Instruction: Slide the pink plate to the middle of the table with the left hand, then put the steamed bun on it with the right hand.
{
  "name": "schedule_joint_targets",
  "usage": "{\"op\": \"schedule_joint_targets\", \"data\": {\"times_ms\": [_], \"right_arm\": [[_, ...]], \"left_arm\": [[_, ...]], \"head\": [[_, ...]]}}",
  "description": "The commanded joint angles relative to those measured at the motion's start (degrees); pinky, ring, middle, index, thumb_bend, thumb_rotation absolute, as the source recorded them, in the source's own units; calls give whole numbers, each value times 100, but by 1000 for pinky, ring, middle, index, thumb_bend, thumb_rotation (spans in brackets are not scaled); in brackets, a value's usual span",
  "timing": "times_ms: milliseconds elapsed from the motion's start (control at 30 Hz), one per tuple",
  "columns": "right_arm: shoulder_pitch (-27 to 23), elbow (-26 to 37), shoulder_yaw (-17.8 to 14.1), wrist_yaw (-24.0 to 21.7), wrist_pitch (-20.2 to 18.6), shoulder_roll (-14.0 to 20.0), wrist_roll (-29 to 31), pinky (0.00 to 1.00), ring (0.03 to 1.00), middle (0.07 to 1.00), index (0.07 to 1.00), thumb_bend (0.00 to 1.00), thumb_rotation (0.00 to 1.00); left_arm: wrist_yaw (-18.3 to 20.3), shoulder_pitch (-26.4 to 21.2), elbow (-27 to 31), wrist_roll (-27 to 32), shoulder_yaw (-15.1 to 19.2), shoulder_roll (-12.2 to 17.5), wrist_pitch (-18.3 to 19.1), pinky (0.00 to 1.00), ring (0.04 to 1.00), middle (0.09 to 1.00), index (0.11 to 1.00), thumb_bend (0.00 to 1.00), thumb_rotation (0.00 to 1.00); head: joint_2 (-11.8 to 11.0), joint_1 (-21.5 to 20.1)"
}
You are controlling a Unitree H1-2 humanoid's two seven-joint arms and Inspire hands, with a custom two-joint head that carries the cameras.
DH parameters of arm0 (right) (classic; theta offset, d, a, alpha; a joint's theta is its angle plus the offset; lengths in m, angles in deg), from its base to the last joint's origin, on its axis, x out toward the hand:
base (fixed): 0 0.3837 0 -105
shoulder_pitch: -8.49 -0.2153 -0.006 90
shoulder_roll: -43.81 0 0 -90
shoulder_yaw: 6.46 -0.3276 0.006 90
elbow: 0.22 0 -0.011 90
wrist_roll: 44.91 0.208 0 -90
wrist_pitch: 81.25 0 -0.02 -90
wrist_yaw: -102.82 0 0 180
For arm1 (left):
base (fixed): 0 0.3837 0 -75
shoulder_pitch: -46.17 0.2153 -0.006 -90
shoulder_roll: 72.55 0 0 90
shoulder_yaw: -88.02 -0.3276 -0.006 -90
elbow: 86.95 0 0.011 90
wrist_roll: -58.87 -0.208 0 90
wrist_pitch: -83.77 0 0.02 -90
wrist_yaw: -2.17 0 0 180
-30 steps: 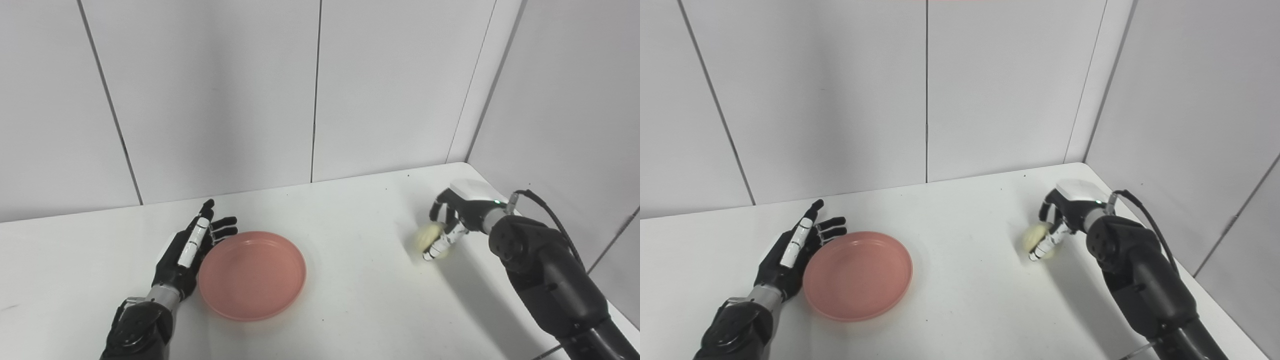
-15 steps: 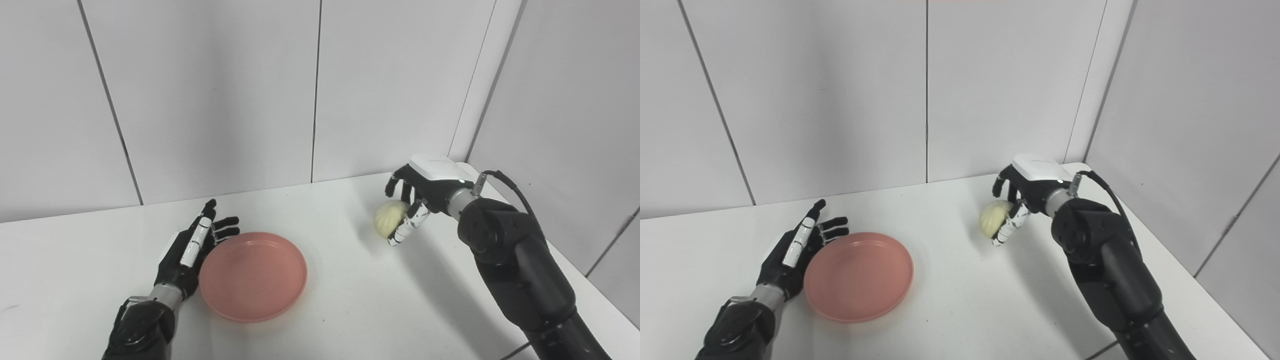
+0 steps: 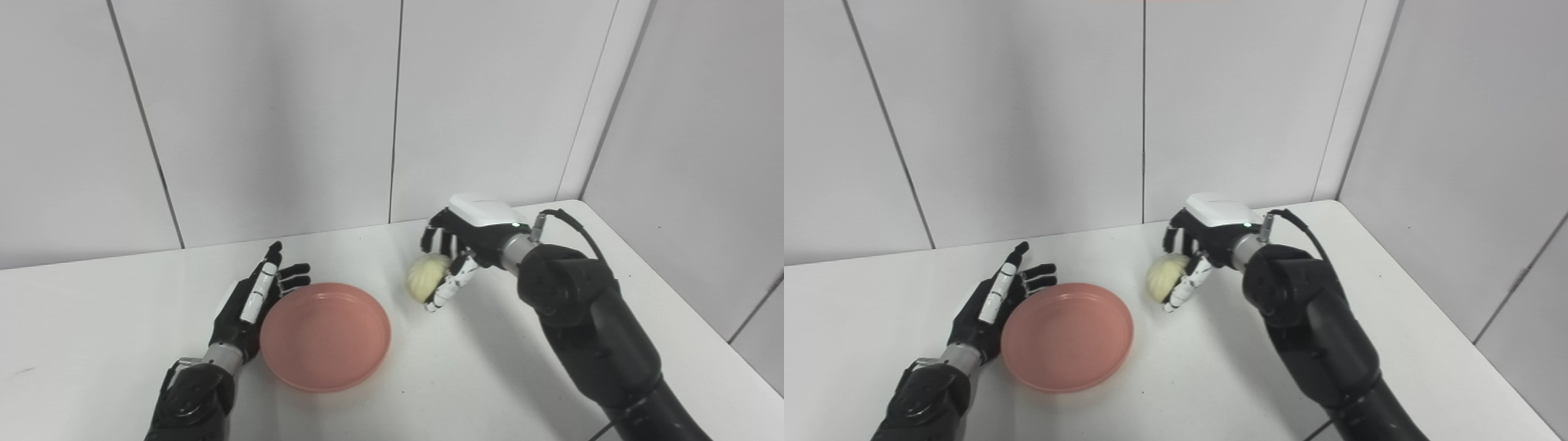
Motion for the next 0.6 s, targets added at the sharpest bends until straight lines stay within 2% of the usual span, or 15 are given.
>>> {"op": "schedule_joint_targets", "data": {"times_ms": [0, 133, 167, 300, 433, 567], "right_arm": [[-328, 156, 48, 4, 41, -5, -125, 355, 406, 474, 557, 868, 276], [-454, 182, 237, -170, 24, -213, -214, 441, 395, 452, 551, 863, 261], [-478, 186, 270, -203, 28, -247, -235, 312, 358, 444, 566, 849, 252], [-585, 173, 367, -341, 24, -443, -320, 193, 284, 399, 574, 833, 212], [-642, 118, 440, -364, 31, -643, -309, 195, 280, 389, 571, 831, 179], [-661, 7, 598, -311, 74, -779, -349, 223, 311, 417, 566, 845, 159]], "left_arm": [[-77, 121, -212, -115, -62, -74, 300, 694, 726, 731, 965, 633, 869], [-99, 95, -259, -107, -59, -145, 312, 691, 730, 739, 974, 643, 856], [-108, 87, -275, -114, -64, -157, 305, 687, 730, 738, 978, 646, 856], [-150, 71, -309, -112, -69, -229, 297, 684, 718, 733, 980, 626, 834], [-200, 29, -412, -135, -67, -293, 246, 674, 698, 712, 970, 628, 813], [-184, 4, -482, -146, -78, -319, 203, 662, 683, 701, 968, 639, 804]], "head": [[10, 37], [39, 264], [39, 298], [64, 518], [94, 693], [106, 740]]}}
